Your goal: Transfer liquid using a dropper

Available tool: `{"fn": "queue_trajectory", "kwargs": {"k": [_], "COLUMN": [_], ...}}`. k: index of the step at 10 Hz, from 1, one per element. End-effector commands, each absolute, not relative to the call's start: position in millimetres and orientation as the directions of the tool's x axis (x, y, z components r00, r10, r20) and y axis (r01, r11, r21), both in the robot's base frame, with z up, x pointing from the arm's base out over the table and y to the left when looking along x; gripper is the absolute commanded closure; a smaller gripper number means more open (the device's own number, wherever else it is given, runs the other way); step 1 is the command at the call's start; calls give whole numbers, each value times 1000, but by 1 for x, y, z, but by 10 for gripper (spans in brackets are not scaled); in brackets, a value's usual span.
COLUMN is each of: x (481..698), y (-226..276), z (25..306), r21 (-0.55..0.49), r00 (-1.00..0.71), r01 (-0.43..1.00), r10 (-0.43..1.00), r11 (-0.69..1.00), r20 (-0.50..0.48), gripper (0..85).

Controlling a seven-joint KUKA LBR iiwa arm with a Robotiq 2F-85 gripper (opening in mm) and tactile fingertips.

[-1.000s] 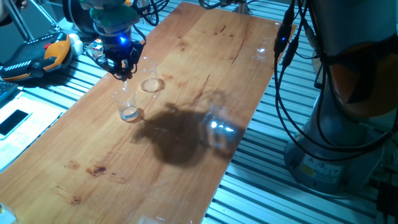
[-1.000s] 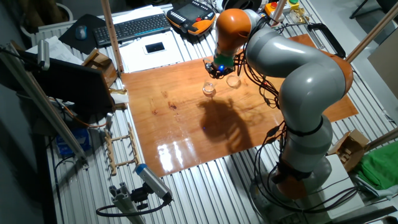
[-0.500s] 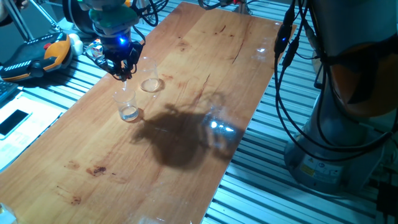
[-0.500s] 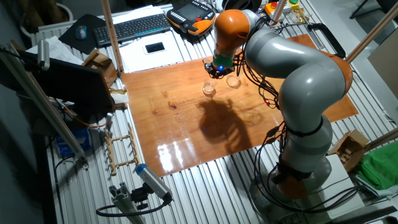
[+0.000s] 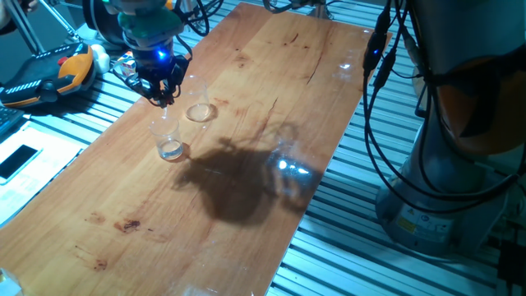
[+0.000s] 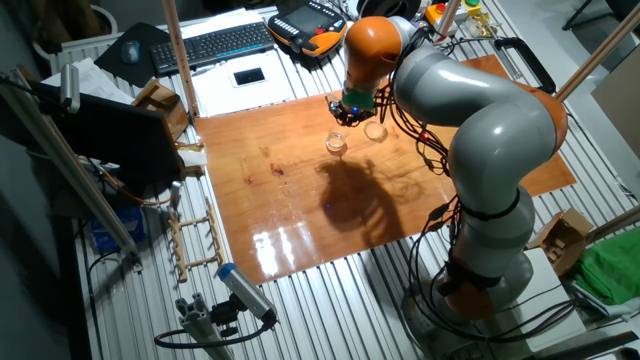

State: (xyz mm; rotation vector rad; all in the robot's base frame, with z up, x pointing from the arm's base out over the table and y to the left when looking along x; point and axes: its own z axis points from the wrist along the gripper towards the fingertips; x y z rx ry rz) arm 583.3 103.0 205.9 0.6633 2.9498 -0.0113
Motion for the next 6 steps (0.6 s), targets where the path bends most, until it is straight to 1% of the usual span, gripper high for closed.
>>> {"fn": "queue_trajectory", "kwargs": {"k": [1, 3, 6], "x": [583, 583, 584], "y": [103, 103, 103], "z": [206, 206, 205], "r21": [19, 18, 19], "r00": [-897, -897, -896], "r01": [427, 426, 428], "r10": [426, 425, 427], "r11": [904, 905, 903], "r20": [-117, -120, -120], "gripper": [720, 700, 700]}}
